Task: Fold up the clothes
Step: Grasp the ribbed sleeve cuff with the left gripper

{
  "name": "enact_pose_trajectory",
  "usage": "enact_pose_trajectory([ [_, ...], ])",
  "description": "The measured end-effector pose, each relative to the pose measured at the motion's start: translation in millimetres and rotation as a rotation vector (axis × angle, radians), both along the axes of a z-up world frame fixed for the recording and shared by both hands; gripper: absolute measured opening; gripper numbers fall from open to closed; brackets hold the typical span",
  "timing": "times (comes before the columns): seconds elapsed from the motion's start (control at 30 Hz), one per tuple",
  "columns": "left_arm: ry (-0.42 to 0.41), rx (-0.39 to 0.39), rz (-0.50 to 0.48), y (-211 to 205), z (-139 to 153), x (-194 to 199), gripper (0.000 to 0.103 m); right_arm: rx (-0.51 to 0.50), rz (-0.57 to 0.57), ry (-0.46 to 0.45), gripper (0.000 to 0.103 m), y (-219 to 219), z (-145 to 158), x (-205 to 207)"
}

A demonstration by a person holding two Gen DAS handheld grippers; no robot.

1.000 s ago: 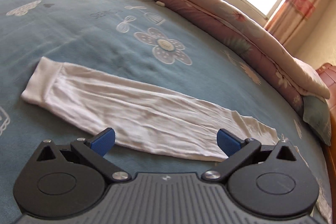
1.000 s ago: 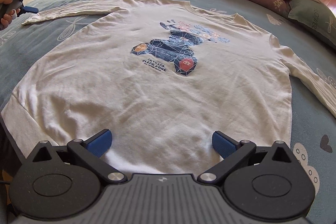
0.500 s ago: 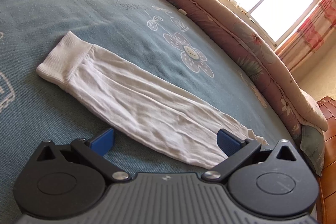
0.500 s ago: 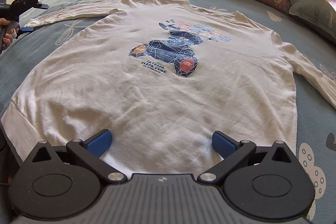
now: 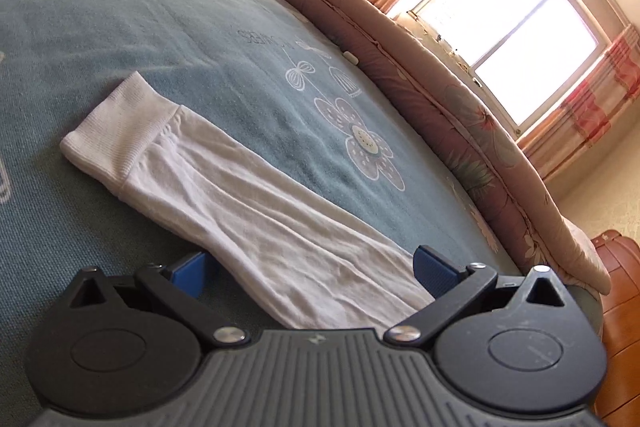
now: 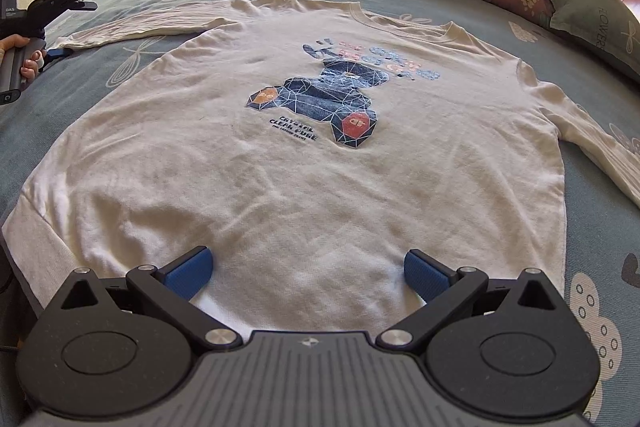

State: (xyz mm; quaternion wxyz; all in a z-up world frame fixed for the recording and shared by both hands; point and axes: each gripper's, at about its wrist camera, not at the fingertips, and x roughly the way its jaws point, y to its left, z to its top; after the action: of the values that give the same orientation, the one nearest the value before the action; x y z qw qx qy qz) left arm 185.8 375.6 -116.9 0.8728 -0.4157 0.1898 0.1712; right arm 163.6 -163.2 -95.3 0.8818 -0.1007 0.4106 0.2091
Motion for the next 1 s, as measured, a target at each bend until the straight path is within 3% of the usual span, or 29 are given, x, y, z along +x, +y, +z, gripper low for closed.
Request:
enact_pose_trajectory([
  [0.07, -0.024, -0.022, -0.031, -9, 0, -3, 0.102, 0.000, 0.000, 0.000, 0.103, 0, 0, 0],
  [0.17, 0.001, 0.051, -0.060, -22, -1, 4, 0.102, 0.001, 0.000, -0.002, 0.103, 0, 0, 0],
  [0.47, -0.045, -0.012, 0.079, 5, -3, 22, 0.102, -0.006, 0.001, -0.005, 0.103, 0, 0, -1],
  [0.57, -0.023, 0.043, 0.027, -6, -2, 25, 0.102, -0.006, 0.001, -0.006, 0.103, 1, 0, -2],
  [0.83, -0.016, 0.061, 0.126, 11, -1, 48, 0.102, -0.008, 0.000, -0.006, 0.103, 1, 0, -2],
  [1.0, -0.091, 0.073, 0.089, 4, 13, 42, 0.102, -0.012, 0.002, -0.008, 0.103, 1, 0, -2],
])
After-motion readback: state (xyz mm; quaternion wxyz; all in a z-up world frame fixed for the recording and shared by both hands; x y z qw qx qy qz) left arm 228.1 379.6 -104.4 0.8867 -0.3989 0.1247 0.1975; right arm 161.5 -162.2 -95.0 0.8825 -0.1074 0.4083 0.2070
